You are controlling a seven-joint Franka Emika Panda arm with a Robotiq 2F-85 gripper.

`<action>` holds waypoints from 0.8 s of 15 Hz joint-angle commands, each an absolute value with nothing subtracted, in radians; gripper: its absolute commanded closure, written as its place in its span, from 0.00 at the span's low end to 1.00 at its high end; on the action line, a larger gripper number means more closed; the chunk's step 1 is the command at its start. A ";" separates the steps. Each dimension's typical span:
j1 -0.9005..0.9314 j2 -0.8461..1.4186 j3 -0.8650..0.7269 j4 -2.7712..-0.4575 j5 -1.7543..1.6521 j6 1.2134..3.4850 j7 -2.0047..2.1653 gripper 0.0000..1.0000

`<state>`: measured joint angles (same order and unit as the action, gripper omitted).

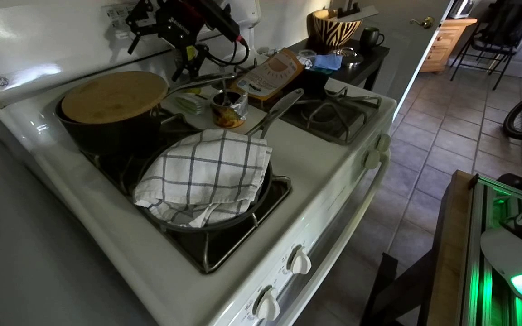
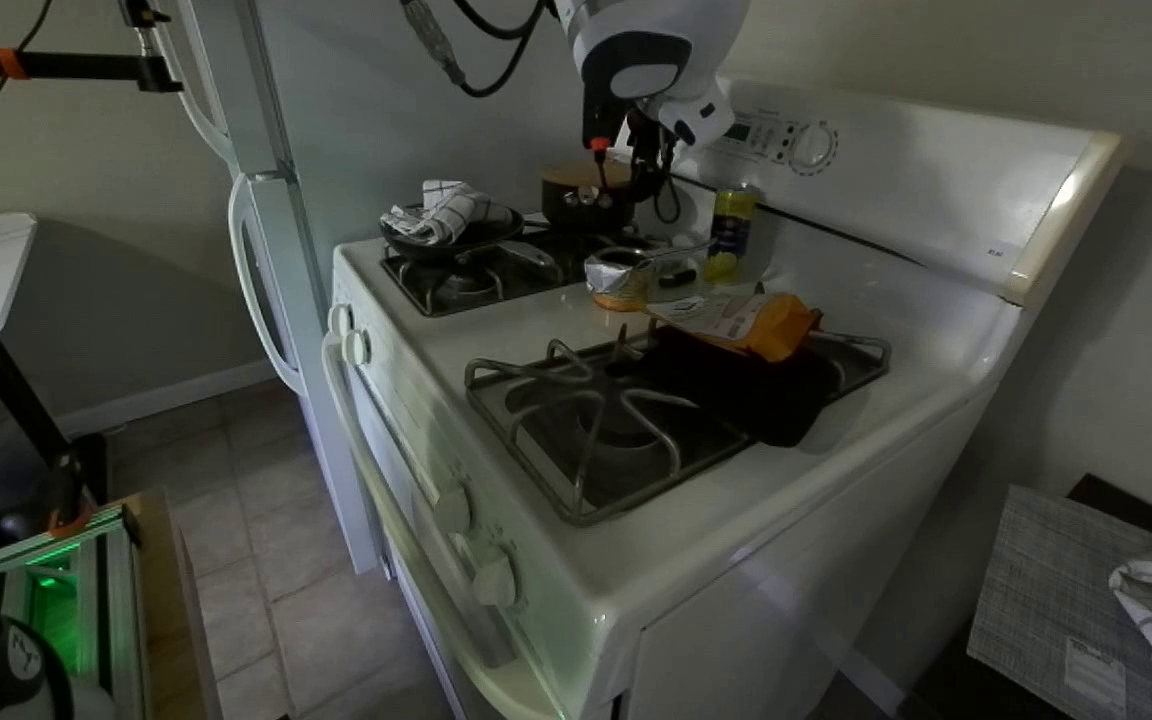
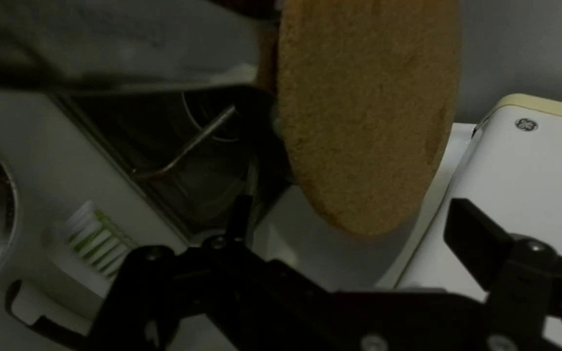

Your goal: Put the wooden coaster on the black pot

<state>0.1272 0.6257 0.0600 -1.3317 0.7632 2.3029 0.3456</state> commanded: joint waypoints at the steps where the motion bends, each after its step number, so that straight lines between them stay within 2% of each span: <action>1: 0.119 0.610 0.063 -1.307 0.698 2.176 0.463 0.00; 5: 0.154 0.605 0.020 -1.282 0.538 2.136 0.570 0.00; 9: 0.182 0.594 0.013 -1.267 0.345 2.243 0.522 0.00; 12: 0.156 0.601 0.045 -1.257 0.361 2.223 0.523 0.00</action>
<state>0.1683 0.6003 0.0279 -1.2601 0.3735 2.2240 0.5159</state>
